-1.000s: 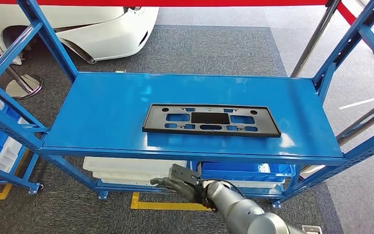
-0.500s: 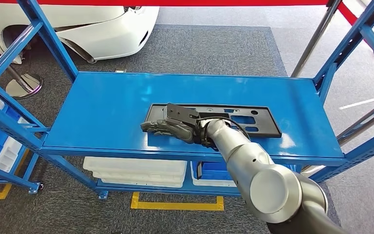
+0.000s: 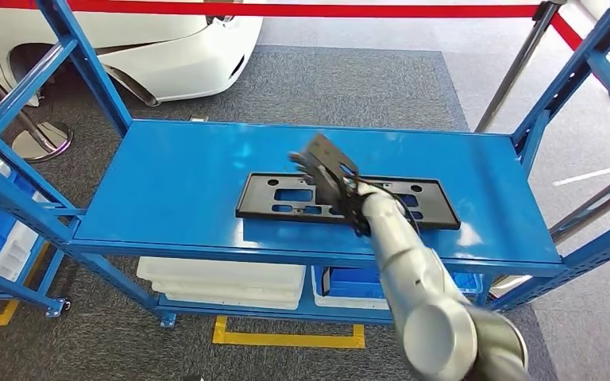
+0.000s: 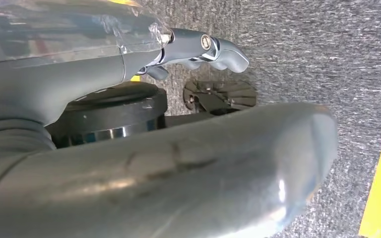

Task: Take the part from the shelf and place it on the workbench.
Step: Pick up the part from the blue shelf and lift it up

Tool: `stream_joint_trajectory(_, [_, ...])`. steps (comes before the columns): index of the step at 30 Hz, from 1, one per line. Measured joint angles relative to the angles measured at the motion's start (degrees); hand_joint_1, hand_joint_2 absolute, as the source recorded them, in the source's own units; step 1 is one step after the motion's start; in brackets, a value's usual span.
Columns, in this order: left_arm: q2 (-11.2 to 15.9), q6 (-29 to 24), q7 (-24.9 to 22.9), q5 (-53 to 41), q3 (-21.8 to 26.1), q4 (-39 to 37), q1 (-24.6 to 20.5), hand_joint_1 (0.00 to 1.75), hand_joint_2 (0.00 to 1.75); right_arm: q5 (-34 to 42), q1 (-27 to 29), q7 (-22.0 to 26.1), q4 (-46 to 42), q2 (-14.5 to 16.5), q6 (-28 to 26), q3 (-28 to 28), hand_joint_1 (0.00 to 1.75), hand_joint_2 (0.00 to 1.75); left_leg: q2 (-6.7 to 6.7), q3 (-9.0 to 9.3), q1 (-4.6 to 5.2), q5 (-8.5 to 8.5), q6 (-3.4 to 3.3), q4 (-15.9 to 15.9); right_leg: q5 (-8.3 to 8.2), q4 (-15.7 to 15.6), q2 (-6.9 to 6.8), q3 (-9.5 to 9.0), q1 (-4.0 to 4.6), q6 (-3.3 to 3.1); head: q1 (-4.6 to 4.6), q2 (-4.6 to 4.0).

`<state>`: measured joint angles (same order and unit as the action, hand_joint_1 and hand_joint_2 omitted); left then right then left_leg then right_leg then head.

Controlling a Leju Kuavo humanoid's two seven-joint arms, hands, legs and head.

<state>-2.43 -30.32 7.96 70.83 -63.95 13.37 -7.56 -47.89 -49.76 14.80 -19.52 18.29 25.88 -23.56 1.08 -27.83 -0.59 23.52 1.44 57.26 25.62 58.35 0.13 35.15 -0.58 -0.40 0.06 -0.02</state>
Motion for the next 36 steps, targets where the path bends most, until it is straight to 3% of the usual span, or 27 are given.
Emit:
stream_joint_trajectory(2, [-0.1,-0.3,-0.1,0.2,-0.1,0.0,0.2,0.0,0.0,30.1,6.4,-3.1,-6.9,-0.9,-7.6,11.4,0.0,0.0,-1.2,-0.74,0.04,0.07,-0.01,0.0,-0.48,0.3,1.08,0.89,-0.45,-0.09,1.08,0.0])
stream_joint_trajectory(3, [-0.1,-0.4,-0.1,0.4,-0.1,-0.1,0.2,0.0,0.0,45.7,8.2,-2.5,-9.9,-1.0,-9.9,17.8,0.0,0.0,-1.99,-1.05,0.08,0.12,-0.02,0.0,-0.72,0.3,1.78,1.35,-0.67,-0.12,1.18,0.0])
stream_joint_trajectory(5, [-0.1,-0.5,0.1,0.7,-0.1,-0.1,-0.2,0.0,0.0,72.2,10.9,-1.3,-15.5,-0.7,-13.1,29.7,0.0,0.0,-2.74,-1.27,0.17,0.19,-0.05,0.0,-0.83,0.3,2.49,1.72,-0.79,-0.02,0.54,0.0])
stream_joint_trajectory(7, [-0.2,-0.5,0.4,1.1,-0.1,-0.1,-0.4,0.0,0.0,87.4,12.7,-2.5,-20.1,-0.7,-16.9,39.4,0.0,0.0,-2.31,-1.3,0.2,0.16,-0.04,0.0,-0.75,0.3,2.1,1.71,-0.71,0.01,0.24,0.0])
stream_joint_trajectory(8, [-0.3,-0.6,0.6,1.4,-0.1,-0.1,-0.4,0.0,0.0,90.0,13.2,-4.1,-22.2,-0.8,-19.6,43.7,0.0,0.0,-2.04,-1.37,0.22,0.1,0.0,0.0,-0.72,0.3,1.86,1.72,-0.64,0.0,0.24,0.0])
stream_joint_trajectory(10, [-0.3,-1.0,1.2,2.3,0.0,-0.1,-0.1,0.0,0.0,85.9,13.1,-10.2,-26.4,-1.7,-25.8,51.4,0.0,0.87,-1.64,-1.49,0.26,-0.02,0.09,0.0,-0.7,0.3,1.49,1.74,-0.46,-0.03,0.18,0.0])
stream_joint_trajectory(12, [-0.4,-1.3,1.8,3.2,0.0,-0.2,0.1,0.0,0.0,71.0,12.1,-18.3,-30.0,-3.2,-29.8,57.9,0.0,1.75,-1.41,-1.56,0.26,-0.09,0.11,0.0,-0.69,0.3,1.25,1.72,-0.34,-0.05,0.18,0.0])
stream_joint_trajectory(15, [-0.4,-1.4,2.1,3.7,0.1,-0.2,0.5,0.0,0.0,31.3,11.4,-27.6,-33.7,-5.9,-30.3,65.1,0.0,1.75,-1.27,-1.58,0.26,-0.12,0.09,0.0,-0.69,0.3,1.06,1.68,-0.33,-0.05,0.15,0.0])
stream_joint_trajectory(17, [-0.4,-1.4,2.1,3.6,0.1,-0.3,0.5,0.0,0.0,4.3,11.8,-30.3,-35.1,-7.6,-29.7,68.7,0.0,1.75,-1.17,-1.61,0.26,-0.13,0.09,0.0,-0.69,0.3,0.96,1.66,-0.33,-0.05,0.13,0.0])
stream_joint_trajectory(18, [-0.4,-1.4,2.1,3.5,0.2,-0.3,0.6,0.0,0.0,-6.2,12.1,-30.7,-35.5,-8.5,-29.6,70.1,0.0,1.75,-1.13,-1.62,0.26,-0.13,0.09,0.0,-0.69,0.3,0.92,1.65,-0.33,-0.05,0.18,0.0])
stream_joint_trajectory(20, [-0.4,-1.3,2.0,3.4,0.2,-0.3,0.6,0.0,0.0,-18.6,13.0,-30.7,-36.0,-9.9,-29.5,72.2,0.0,1.75,-1.11,-1.63,0.26,-0.13,0.09,0.0,-0.69,0.3,0.9,1.64,-0.34,-0.05,0.28,0.0])
stream_joint_trajectory(22, [-0.4,-1.1,2.1,3.3,0.2,-0.3,0.6,0.0,0.0,-18.4,13.8,-30.2,-36.5,-10.9,-29.5,73.9,0.0,1.75,-1.11,-1.64,0.27,-0.12,0.09,0.0,-0.68,0.3,0.89,1.64,-0.35,-0.05,0.3,0.0])
stream_joint_trajectory(25, [-0.4,-0.9,2.1,3.2,0.2,-0.4,0.6,0.0,0.0,-2.7,14.4,-29.9,-37.2,-11.9,-29.6,75.7,0.0,1.75,-1.11,-1.65,0.27,-0.12,0.08,0.0,-0.67,0.3,0.89,1.65,-0.35,-0.04,0.31,0.0])
stream_joint_trajectory(27, [-0.4,-0.9,2.1,3.2,0.2,-0.4,0.6,0.0,0.0,4.0,14.5,-29.7,-37.6,-12.5,-29.6,76.7,0.0,1.75,-1.11,-1.66,0.27,-0.12,0.08,0.0,-0.66,0.3,0.89,1.65,-0.35,-0.04,0.29,0.0])
stream_joint_trajectory(36, [-0.4,-1.4,2.6,3.0,0.3,-0.4,0.6,0.0,0.0,4.8,14.7,-29.6,-39.5,-14.2,-29.6,78.8,0.0,1.75,-1.11,-1.65,0.26,-0.12,0.08,0.0,-0.66,0.3,0.88,1.64,-0.34,-0.04,0.24,0.0])
